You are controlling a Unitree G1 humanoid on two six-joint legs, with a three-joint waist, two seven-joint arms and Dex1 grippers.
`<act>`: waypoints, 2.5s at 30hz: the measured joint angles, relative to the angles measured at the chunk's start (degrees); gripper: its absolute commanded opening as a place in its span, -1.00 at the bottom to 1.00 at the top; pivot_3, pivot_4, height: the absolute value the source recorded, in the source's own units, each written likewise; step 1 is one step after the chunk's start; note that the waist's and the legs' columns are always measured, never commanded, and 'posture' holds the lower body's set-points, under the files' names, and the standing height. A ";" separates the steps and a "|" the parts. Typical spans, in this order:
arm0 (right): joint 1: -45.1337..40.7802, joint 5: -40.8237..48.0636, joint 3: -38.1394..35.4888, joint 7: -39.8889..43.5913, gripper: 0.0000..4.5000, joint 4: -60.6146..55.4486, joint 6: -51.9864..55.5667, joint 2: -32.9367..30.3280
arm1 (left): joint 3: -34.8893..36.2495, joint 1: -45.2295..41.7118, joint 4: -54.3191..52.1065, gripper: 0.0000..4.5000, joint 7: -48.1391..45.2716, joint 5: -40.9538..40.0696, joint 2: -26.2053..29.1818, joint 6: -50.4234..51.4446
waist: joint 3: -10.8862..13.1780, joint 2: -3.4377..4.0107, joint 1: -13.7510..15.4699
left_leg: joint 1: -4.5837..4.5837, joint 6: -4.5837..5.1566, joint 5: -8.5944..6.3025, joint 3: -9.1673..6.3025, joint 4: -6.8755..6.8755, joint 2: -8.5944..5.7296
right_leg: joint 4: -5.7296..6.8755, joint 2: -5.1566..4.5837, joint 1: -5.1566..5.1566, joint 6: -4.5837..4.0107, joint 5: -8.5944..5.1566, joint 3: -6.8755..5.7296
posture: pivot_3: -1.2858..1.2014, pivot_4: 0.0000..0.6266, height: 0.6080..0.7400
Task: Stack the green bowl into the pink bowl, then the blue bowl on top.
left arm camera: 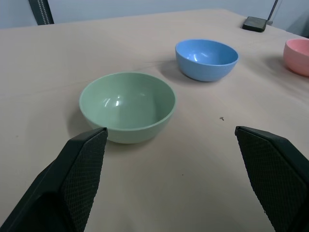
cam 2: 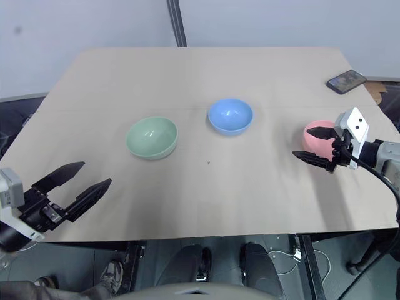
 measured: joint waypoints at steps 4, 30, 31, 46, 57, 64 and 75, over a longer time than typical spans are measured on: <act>2.10 -0.11 -0.37 -1.03 0.93 -1.42 0.18 0.24 | -1.65 -3.89 0.49 1.00 -0.04 0.39 2.06 0.01 | 0.01 0.00 0.44 | 0.00 -0.02 0.01 -0.08 0.00 0.00 | 0.03 -0.01 0.01 -0.01 0.00 -0.08 | 0.03 -0.52 1.00; -1.01 -10.38 7.52 -15.65 -0.09 0.14 7.33 4.51 | -16.00 -15.55 4.23 1.00 -20.61 4.37 10.58 -3.86 | 0.20 0.25 -0.22 | -0.05 -0.01 0.00 -0.02 -0.04 -0.02 | -0.08 -0.02 -0.02 -0.01 0.00 -0.06 | 0.03 -0.52 1.00; -1.03 -10.39 7.54 -15.63 -0.30 0.14 7.34 4.51 | -16.03 -15.54 4.24 1.00 -20.76 4.35 10.59 -3.86 | 0.20 0.25 -0.21 | -0.05 -0.01 0.00 -0.02 -0.04 -0.02 | -0.08 -0.01 -0.02 -0.01 0.00 -0.07 | 0.03 -0.52 1.00; 3.58 -4.52 14.50 -4.82 -0.95 -23.42 4.00 6.69 | -16.47 -16.67 7.32 1.00 -23.71 4.19 9.66 -4.25 | 0.26 0.21 -0.25 | -0.04 0.01 -0.01 -0.14 -0.05 0.02 | -0.06 0.06 0.01 0.24 0.11 -0.15 | 0.03 -0.52 1.00; -2.90 -13.04 30.11 -3.87 -0.65 -20.12 -1.19 13.28 | -16.45 -16.30 8.05 1.00 -19.20 7.37 8.86 -4.44 | 0.24 0.06 -0.04 | -0.03 -0.01 0.00 -0.21 0.13 -0.01 | -0.01 -0.02 0.06 0.02 0.01 -0.21 | 0.03 -0.52 1.00; -1.66 -16.14 30.12 -5.25 0.42 -16.23 -2.47 13.24 | -16.42 -16.07 7.49 1.00 -14.67 7.53 7.75 -3.40 | 0.25 0.08 -0.01 | -0.07 -0.02 -0.01 -0.24 0.10 -0.02 | -0.05 -0.08 0.04 0.00 0.01 -0.23 | 0.03 -0.52 1.00; 1.26 4.83 11.71 -3.21 0.42 -25.70 6.86 10.83 | -25.48 -25.75 3.58 1.00 7.73 28.44 14.85 8.02 | 0.27 0.07 0.10 | -0.12 -0.02 -0.02 -0.43 0.07 -0.04 | -0.04 -0.13 0.05 0.00 0.03 -0.38 | 0.03 -0.52 1.00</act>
